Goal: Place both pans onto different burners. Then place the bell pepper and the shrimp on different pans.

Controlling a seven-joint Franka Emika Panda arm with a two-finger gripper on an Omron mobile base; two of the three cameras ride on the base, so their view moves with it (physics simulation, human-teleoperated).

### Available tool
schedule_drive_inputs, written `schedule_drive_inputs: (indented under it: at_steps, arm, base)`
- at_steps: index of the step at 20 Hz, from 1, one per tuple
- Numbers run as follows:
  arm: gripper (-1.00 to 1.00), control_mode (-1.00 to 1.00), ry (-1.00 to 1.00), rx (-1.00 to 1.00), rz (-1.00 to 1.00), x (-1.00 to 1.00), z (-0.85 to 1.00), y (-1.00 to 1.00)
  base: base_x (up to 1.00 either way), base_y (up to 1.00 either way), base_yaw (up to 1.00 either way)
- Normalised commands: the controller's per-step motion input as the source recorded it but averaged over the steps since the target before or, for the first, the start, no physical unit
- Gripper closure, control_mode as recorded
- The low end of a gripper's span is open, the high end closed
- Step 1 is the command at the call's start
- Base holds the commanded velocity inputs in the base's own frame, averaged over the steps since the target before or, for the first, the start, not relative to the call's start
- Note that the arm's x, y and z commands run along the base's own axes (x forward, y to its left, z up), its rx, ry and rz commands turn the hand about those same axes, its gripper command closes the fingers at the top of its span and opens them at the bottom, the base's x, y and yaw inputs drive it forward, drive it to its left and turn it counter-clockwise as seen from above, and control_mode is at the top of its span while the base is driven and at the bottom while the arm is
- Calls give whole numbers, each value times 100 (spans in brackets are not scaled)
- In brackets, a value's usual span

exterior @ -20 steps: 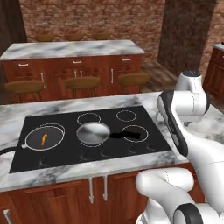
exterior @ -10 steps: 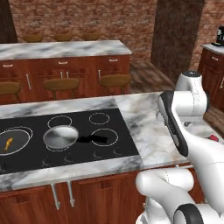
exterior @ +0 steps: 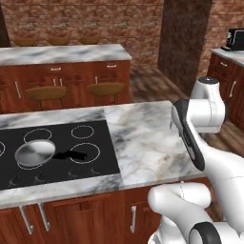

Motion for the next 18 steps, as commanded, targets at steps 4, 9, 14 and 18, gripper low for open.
schedule_drive_inputs:
  at_steps: [4, 9, 14, 18]
  arm:
    - [-100, 100, 0, 0, 0, 0, 0, 0]
    - [-100, 100, 0, 0, 0, 0, 0, 0]
    - [-100, 100, 0, 0, 0, 0, 0, 0]
    - [-100, 100, 0, 0, 0, 0, 0, 0]
  base:
    - [0, -65, 0]
    - [16, -48, 0]
    - [42, -29, 0]
    - [43, -19, 0]
